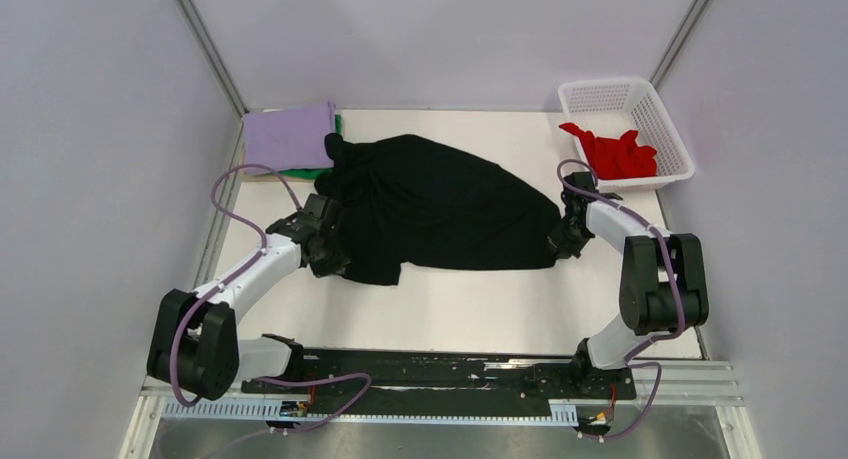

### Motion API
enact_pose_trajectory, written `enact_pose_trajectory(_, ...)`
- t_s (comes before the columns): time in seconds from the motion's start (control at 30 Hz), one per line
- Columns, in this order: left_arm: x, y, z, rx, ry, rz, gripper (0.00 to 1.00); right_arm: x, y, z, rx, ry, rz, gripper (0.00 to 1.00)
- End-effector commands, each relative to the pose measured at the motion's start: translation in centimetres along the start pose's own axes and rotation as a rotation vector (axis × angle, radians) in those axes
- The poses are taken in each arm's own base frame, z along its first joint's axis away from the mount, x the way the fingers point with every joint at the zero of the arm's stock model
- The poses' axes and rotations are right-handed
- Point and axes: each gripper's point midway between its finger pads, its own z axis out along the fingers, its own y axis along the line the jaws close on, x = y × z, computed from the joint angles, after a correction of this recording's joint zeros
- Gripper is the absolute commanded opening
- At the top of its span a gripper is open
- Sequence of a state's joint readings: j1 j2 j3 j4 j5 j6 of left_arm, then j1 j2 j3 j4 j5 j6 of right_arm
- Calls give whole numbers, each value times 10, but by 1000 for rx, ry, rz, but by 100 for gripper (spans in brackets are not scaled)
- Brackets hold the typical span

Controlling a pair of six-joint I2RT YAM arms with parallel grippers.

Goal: Fold and stack the t-shirts
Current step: Flatten out the tshirt

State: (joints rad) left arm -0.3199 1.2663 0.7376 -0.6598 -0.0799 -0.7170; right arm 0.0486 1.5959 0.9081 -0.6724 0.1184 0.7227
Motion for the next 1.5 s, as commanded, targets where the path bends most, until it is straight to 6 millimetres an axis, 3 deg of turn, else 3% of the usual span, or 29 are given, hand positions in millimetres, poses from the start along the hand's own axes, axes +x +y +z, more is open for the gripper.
enact_pose_trajectory(0.0, -29, -16, -17, 56, -106, -23, 0, -32, 32, 0, -67, -102, -37, 1)
enact_pose_trajectory(0.1, -66, -32, -49, 106, -237, -8, 0, -60, 51, -33, -143, -212, -39, 0)
enact_pose_trajectory(0.2, -105, -42, -88, 134, -395, -13, 0, -81, 68, -83, -261, -315, -48, 0)
enact_pose_trajectory(0.3, -143, -52, -148, 199, -579, -19, 0, -93, 83, -141, -408, -410, -73, 0)
enact_pose_trajectory(0.4, -168, -54, -201, 240, -731, -24, 0, -96, 89, -202, -554, -503, -103, 0)
enact_pose_trajectory(0.5, -187, -57, -274, 328, -905, -23, 0, -95, 91, -265, -696, -599, -126, 0)
enact_pose_trajectory(0.6, -196, -56, -350, 423, -1078, -27, 0, -95, 79, -330, -799, -734, -114, 0)
enact_pose_trajectory(0.63, -197, -55, -366, 443, -1109, -28, 0, -95, 75, -351, -830, -780, -116, 0)
enact_pose_trajectory(0.67, -197, -53, -397, 480, -1177, -25, 0, -93, 68, -374, -864, -829, -120, 0)
enact_pose_trajectory(0.7, -195, -53, -412, 508, -1205, -17, 0, -90, 63, -395, -895, -872, -127, 0)
enact_pose_trajectory(0.73, -193, -49, -448, 553, -1279, -14, 0, -87, 58, -414, -923, -909, -134, 0)
enact_pose_trajectory(0.83, -181, -50, -497, 645, -1366, 48, 0, -72, 41, -467, -1009, -997, -157, 0)
enact_pose_trajectory(0.87, -176, -46, -522, 672, -1415, 62, 0, -66, 35, -483, -1036, -1020, -162, 0)
enact_pose_trajectory(0.97, -160, -44, -564, 745, -1474, 124, 0, -46, 17, -530, -1113, -1075, -196, 0)
enact_pose_trajectory(1.07, -141, -38, -609, 818, -1559, 174, 0, -22, 6, -561, -1199, -1094, -253, 0)
enact_pose_trajectory(1.2, -119, -30, -652, 889, -1649, 230, 0, 9, -8, -594, -1295, -1112, -334, 0)
enact_pose_trajectory(1.33, -108, -26, -670, 914, -1693, 262, 0, 22, -23, -614, -1328, -1170, -354, 0)
enact_pose_trajectory(1.47, -119, -31, -661, 901, -1683, 250, 0, 10, -21, -603, -1280, -1171, -310, 0)
